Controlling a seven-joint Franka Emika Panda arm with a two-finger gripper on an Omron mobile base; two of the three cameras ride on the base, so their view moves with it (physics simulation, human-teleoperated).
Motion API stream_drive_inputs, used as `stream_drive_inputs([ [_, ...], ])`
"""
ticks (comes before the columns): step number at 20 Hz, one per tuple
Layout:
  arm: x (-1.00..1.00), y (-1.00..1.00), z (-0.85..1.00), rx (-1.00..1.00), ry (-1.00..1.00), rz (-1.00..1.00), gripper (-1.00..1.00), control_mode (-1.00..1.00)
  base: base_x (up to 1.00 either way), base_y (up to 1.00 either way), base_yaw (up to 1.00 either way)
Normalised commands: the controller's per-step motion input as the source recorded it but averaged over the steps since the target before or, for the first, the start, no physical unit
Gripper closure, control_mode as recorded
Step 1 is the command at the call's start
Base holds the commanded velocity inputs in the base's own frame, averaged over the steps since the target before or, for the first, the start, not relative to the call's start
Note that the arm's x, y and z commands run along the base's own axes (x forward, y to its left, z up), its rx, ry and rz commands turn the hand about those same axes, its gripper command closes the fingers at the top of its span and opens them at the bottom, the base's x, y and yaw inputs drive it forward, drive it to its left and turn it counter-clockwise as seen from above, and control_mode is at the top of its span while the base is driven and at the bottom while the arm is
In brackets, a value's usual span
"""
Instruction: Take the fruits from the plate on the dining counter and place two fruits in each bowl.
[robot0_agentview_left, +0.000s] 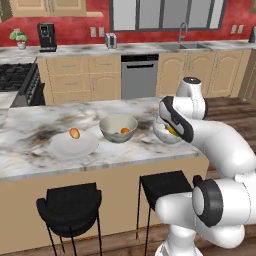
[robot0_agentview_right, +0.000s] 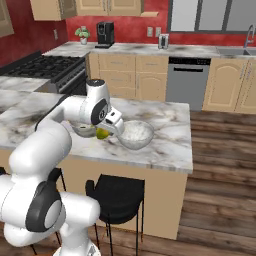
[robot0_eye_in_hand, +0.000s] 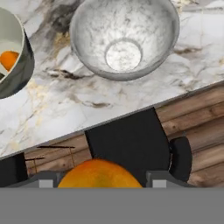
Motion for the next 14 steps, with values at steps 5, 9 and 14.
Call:
stream_drive_inputs([
  [5, 0.0, 0.0, 0.0, 0.0, 0.0, 0.0, 1.0, 1.0, 0.53, -0.52, 0.0],
  [9, 0.71, -0.15, 0.0, 0.04, 0.01, 0.0, 1.0, -1.0, 0.17, -0.07, 0.0],
  [14, 1.0, -0.16, -0.07, 0.04, 0.09, 0.0, 1.0, -1.0, 0.0, 0.0, 0.0],
])
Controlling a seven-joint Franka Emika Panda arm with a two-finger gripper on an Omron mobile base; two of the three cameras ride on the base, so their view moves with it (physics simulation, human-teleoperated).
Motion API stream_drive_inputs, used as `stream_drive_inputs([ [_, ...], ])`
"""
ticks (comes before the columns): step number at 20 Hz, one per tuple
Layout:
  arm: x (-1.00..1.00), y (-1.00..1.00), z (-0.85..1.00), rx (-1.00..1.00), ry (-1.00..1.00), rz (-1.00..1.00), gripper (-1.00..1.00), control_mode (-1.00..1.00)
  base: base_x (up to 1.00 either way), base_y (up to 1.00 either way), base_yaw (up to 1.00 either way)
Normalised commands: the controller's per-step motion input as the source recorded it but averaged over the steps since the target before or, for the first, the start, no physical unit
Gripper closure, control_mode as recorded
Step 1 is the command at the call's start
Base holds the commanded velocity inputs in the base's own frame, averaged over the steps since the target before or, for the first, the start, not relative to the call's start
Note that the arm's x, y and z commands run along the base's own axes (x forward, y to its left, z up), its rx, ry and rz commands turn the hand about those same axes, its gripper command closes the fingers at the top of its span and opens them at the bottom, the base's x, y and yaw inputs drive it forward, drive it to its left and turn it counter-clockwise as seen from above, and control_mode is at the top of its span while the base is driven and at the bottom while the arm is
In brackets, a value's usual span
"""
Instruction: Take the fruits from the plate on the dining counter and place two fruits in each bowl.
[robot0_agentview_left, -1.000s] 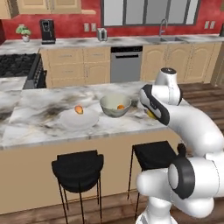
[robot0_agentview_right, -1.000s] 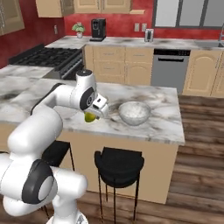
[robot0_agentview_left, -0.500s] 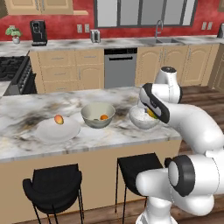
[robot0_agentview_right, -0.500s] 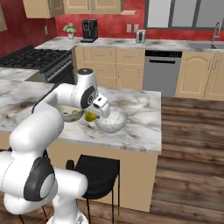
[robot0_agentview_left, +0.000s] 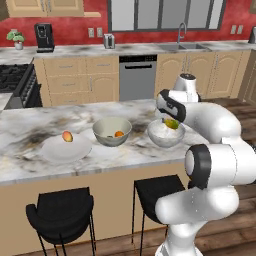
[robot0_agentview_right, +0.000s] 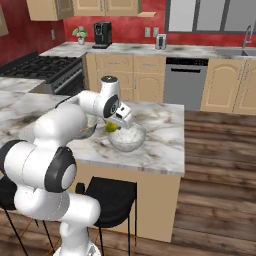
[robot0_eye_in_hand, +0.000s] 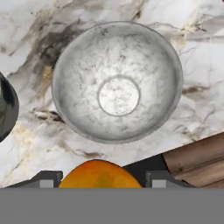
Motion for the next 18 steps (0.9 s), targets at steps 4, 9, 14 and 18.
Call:
stream_drive_inputs([
  [4, 0.88, -0.19, -0.59, 0.0, 0.07, 0.0, 1.0, -1.0, 0.0, 0.0, 0.0],
  [9, 0.59, -0.15, -0.74, 0.0, 0.05, 0.0, 1.0, -1.0, 0.0, 0.0, 0.0],
  [14, 0.14, -0.02, -0.54, 0.0, 0.01, 0.0, 1.0, -1.0, 0.0, 0.0, 0.0],
  [18, 0.07, 0.0, -0.3, 0.0, 0.0, 0.0, 1.0, -1.0, 0.0, 0.0, 0.0],
])
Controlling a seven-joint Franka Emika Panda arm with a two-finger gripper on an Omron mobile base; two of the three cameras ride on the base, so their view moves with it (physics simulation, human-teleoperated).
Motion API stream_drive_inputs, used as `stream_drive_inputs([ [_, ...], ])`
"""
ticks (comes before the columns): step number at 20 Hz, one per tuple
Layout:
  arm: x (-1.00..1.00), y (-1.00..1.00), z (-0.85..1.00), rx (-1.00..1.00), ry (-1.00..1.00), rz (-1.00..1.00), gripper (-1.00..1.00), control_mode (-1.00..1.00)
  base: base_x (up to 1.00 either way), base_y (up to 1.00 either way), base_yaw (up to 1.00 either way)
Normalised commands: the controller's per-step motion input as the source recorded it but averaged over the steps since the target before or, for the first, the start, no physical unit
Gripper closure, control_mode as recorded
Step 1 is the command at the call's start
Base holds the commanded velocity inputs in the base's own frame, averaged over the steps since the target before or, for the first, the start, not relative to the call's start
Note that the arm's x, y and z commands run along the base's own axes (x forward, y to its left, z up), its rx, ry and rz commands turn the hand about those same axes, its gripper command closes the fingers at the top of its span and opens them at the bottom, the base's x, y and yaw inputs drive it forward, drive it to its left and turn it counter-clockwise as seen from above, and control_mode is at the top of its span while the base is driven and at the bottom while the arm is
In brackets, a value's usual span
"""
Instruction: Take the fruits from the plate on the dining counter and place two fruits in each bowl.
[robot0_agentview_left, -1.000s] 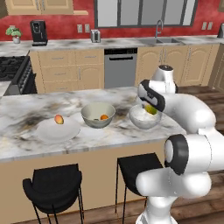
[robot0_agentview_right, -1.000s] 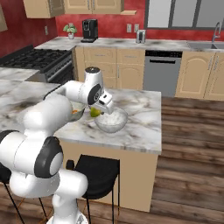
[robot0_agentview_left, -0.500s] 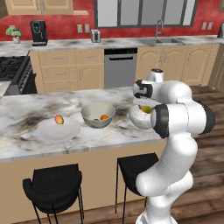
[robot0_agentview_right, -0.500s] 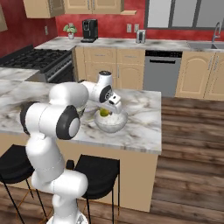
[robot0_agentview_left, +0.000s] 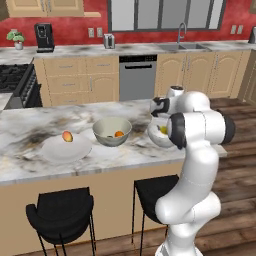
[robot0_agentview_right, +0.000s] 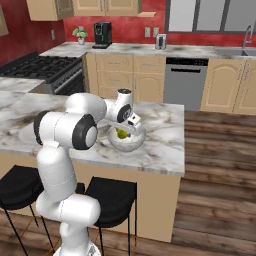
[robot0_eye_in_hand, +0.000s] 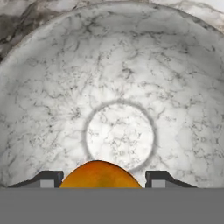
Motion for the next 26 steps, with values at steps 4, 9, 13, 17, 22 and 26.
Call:
stream_drive_inputs([
  [4, 0.04, -0.02, -0.26, 0.0, 0.0, 0.0, 1.0, -1.0, 0.0, 0.0, 0.0],
  [9, 0.0, -0.02, -0.22, 0.0, 0.0, 0.0, -1.0, -1.0, 0.0, 0.0, 0.0],
  [13, 0.0, 0.0, 0.0, 0.0, 0.02, 0.0, -1.0, -1.0, 0.0, 0.0, 0.0],
  [17, 0.0, 0.0, 0.0, 0.0, 0.0, 0.0, -1.0, -1.0, 0.0, 0.0, 0.0],
  [22, -0.28, -0.02, 0.34, 0.0, 0.0, 0.0, -1.0, -1.0, 0.0, 0.0, 0.0],
  [26, -0.85, 0.11, 1.0, 0.0, 0.01, 0.08, -1.0, -1.0, 0.0, 0.0, 0.0],
])
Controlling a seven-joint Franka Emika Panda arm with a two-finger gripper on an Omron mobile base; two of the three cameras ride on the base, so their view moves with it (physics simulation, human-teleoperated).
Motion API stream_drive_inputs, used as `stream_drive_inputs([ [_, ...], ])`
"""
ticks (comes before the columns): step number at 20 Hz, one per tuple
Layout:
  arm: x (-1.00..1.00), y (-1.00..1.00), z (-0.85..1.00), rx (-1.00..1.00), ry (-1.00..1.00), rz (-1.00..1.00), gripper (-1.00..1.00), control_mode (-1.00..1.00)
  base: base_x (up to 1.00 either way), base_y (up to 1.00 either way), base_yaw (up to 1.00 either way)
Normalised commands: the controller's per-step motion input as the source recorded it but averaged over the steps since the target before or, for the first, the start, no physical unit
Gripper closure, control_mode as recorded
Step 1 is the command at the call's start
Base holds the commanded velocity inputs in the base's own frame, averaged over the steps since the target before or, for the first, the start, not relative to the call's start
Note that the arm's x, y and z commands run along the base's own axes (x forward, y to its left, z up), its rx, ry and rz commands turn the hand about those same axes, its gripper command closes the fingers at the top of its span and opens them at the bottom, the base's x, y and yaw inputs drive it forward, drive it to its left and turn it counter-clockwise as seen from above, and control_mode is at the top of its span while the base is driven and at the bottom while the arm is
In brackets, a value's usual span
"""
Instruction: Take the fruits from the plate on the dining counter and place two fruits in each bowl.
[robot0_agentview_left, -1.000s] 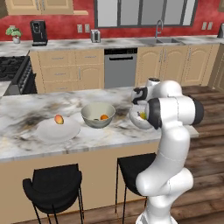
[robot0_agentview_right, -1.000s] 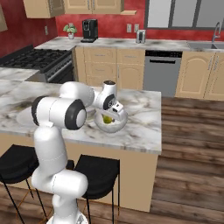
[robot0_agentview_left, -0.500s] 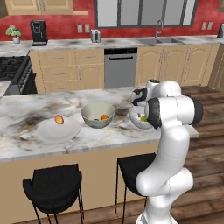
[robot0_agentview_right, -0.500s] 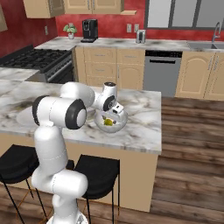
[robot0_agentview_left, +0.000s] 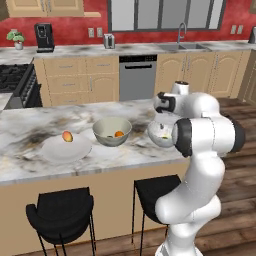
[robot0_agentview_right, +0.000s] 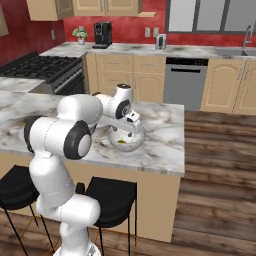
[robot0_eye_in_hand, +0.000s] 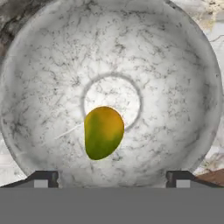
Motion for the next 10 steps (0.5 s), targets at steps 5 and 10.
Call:
stream_drive_inputs([
  [5, -1.0, 0.18, 0.77, -0.01, 0.01, 0.14, -1.0, -1.0, 0.0, 0.0, 0.0],
  [10, -1.0, 0.1, 0.61, -0.01, 0.0, 0.13, -1.0, -1.0, 0.0, 0.0, 0.0],
])
